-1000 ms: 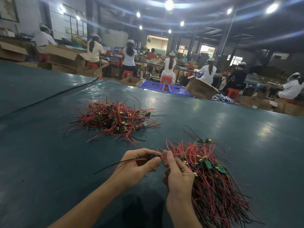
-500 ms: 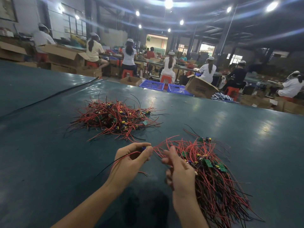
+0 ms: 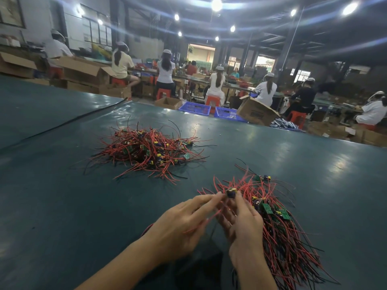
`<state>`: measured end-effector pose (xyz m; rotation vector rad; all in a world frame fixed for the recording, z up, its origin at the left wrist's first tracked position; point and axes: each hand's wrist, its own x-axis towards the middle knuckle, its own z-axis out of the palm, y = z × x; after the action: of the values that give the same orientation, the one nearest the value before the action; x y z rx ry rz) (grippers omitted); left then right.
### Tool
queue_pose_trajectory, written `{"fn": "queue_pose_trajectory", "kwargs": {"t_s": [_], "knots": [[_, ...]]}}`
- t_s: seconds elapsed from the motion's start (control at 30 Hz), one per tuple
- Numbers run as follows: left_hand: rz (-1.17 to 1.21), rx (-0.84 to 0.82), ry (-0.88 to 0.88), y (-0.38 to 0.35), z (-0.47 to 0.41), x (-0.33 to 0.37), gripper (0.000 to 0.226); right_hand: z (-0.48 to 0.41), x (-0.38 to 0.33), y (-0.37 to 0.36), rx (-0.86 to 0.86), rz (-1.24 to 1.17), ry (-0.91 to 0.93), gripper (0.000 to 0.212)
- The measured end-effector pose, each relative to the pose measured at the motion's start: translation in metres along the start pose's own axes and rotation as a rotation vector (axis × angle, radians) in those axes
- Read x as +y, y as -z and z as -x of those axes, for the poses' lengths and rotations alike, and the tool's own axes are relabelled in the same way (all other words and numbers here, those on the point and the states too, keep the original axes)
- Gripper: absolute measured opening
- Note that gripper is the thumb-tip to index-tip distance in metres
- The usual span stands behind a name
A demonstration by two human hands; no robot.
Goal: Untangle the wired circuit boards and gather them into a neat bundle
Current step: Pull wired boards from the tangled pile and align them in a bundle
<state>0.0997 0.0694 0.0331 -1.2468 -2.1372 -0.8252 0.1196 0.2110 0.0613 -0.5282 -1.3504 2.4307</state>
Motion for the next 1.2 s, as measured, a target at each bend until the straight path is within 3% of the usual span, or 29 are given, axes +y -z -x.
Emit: {"fn": "queue_pose_trajectory", "kwargs": {"t_s": [0.13, 0.27, 0.33, 0.43, 0.5, 0.57, 0.67, 0.77, 0.9, 1.03, 1.2], "knots": [[-0.093, -0.05, 0.059, -0.002, 0.005, -0.007, 0.053, -0.006, -0.012, 0.009, 0.082, -0.105, 0.0, 0.021], [-0.197, -0.013, 0.186, 0.002, 0.008, -0.024, 0.049, -0.008, -0.015, 0.016, 0.093, 0.035, 0.068, 0.021], [-0.269, 0.019, 0.332, 0.007, 0.012, -0.04, 0.051, -0.01, -0.013, 0.021, 0.08, 0.25, 0.196, 0.018], [-0.398, 0.025, 0.615, 0.019, 0.022, -0.072, 0.053, -0.013, -0.006, 0.03, 0.098, 0.895, 0.427, 0.02], [-0.484, -0.02, 0.814, 0.03, 0.032, -0.097, 0.055, -0.013, 0.0, 0.034, 0.148, 1.238, 0.473, 0.022], [-0.532, -0.087, 0.995, 0.039, 0.041, -0.118, 0.055, -0.011, 0.003, 0.033, 0.178, 1.39, 0.434, 0.024], [-0.524, -0.208, 1.142, 0.046, 0.049, -0.136, 0.053, -0.008, 0.007, 0.028, 0.145, 1.358, 0.502, 0.027], [-0.549, -0.227, 1.132, 0.044, 0.049, -0.141, 0.053, -0.004, 0.018, 0.016, -0.043, 1.125, 0.64, 0.022], [-0.505, -0.023, 1.057, 0.045, 0.045, -0.136, 0.031, 0.0, 0.038, 0.005, -0.227, 1.028, 0.553, 0.024], [-0.23, 0.201, 0.93, 0.04, 0.035, -0.113, 0.011, 0.0, 0.046, 0.005, -0.292, 1.009, 0.48, 0.027], [-0.059, 0.289, 0.799, 0.023, 0.018, -0.07, 0.01, -0.001, 0.048, 0.005, -0.297, 0.966, 0.438, 0.025]]}}
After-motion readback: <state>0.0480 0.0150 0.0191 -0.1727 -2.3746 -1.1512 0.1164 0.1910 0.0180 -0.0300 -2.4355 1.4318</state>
